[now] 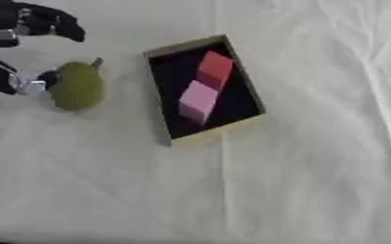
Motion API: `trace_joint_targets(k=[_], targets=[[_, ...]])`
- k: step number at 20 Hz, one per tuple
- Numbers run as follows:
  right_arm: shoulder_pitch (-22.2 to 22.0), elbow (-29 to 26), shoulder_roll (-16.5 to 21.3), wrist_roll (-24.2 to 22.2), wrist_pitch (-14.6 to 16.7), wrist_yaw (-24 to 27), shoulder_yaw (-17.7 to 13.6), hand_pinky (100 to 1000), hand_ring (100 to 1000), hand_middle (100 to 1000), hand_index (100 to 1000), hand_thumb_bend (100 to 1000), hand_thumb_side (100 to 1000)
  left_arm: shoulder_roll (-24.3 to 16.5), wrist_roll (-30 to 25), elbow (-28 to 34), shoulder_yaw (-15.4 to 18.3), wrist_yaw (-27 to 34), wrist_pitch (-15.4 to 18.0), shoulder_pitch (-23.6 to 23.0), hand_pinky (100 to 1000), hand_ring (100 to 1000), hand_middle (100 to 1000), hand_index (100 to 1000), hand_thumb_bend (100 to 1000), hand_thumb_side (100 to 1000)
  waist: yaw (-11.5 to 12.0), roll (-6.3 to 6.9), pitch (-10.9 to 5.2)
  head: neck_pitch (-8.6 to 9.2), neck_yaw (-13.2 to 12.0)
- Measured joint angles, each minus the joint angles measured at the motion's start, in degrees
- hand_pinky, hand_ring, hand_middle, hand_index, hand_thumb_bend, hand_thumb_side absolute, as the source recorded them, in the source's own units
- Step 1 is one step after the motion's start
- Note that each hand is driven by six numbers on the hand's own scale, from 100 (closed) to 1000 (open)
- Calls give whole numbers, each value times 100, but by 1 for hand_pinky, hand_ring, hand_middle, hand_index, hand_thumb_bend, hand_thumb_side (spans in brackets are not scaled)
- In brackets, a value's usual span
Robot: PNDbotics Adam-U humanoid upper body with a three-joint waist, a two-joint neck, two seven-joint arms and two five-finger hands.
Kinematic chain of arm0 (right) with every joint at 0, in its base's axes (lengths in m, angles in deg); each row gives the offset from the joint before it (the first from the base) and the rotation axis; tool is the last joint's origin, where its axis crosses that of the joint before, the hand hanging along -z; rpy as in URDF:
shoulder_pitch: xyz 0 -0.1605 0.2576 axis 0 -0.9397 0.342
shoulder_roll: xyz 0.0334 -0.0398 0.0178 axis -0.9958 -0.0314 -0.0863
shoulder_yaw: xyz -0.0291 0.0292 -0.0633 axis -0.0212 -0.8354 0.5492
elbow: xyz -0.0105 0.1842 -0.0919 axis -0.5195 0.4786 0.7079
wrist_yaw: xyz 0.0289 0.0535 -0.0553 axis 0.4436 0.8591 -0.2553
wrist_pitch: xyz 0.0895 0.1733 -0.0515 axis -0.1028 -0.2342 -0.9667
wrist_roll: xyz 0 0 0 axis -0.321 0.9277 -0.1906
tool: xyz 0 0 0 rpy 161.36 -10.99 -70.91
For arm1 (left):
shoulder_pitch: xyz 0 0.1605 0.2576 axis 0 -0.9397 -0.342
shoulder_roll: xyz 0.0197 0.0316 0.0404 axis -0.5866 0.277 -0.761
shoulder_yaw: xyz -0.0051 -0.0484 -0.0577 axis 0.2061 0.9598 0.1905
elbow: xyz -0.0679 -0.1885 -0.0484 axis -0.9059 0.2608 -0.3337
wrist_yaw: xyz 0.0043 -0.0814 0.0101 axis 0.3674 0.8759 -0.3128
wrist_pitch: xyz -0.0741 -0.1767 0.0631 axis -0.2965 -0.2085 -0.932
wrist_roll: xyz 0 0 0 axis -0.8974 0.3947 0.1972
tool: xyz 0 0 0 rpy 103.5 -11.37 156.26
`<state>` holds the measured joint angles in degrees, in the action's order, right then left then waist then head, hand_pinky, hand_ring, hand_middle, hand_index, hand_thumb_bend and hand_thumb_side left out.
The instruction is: Pick up objects on the table and place them in the box.
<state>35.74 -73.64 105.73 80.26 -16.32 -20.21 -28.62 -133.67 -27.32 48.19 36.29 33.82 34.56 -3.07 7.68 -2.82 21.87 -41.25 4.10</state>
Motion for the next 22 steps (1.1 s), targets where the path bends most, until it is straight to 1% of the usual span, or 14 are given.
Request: trace_joint_targets(k=[2, 4, 7, 11, 14, 19, 22], targets=[[-16, 1, -2, -4, 0, 3, -1, 889, 832, 786, 825, 100, 465, 6, 0, -82, -11, -34, 0, -10, 1000, 1000, 884, 951, 291, 418, -5, -6, 1, 0, 0], [-17, 2, -4, -16, 3, 7, -2, 889, 831, 785, 824, 100, 469, 9, 0, -154, -47, -86, 0, -14, 1000, 1000, 884, 958, 270, 400, -5, -10, 4, 0, -1], [-17, 15, -6, -38, -8, 12, -3, 889, 831, 785, 822, 100, 480, 23, 0, -250, -109, -192, 0, -19, 1000, 1000, 886, 963, 262, 392, -6, -11, 9, -1, -1], [-21, 29, -31, -64, -2, 34, -16, 890, 830, 783, 820, 100, 495, 104, 0, -401, -186, -411, 0, -23, 1000, 988, 893, 971, 272, 391, -10, -13, 30, -1, -2], [-26, 31, -49, -86, -9, 50, -37, 890, 830, 782, 819, 100, 508, 189, 0, -565, -199, -621, 0, -13, 1000, 964, 893, 970, 300, 406, -13, -20, 39, -1, -3], [-61, 33, -56, -100, -20, 53, -69, 891, 828, 781, 816, 100, 522, 396, 3, -816, -140, -880, 3, 71, 1000, 948, 878, 955, 249, 389, -18, -49, 40, -1, -10], [-72, 35, -63, -115, -35, 55, -73, 891, 828, 778, 814, 100, 524, 503, 25, -915, -107, -997, 25, 114, 993, 943, 866, 943, 287, 413, -19, -50, 40, 4, -27]])
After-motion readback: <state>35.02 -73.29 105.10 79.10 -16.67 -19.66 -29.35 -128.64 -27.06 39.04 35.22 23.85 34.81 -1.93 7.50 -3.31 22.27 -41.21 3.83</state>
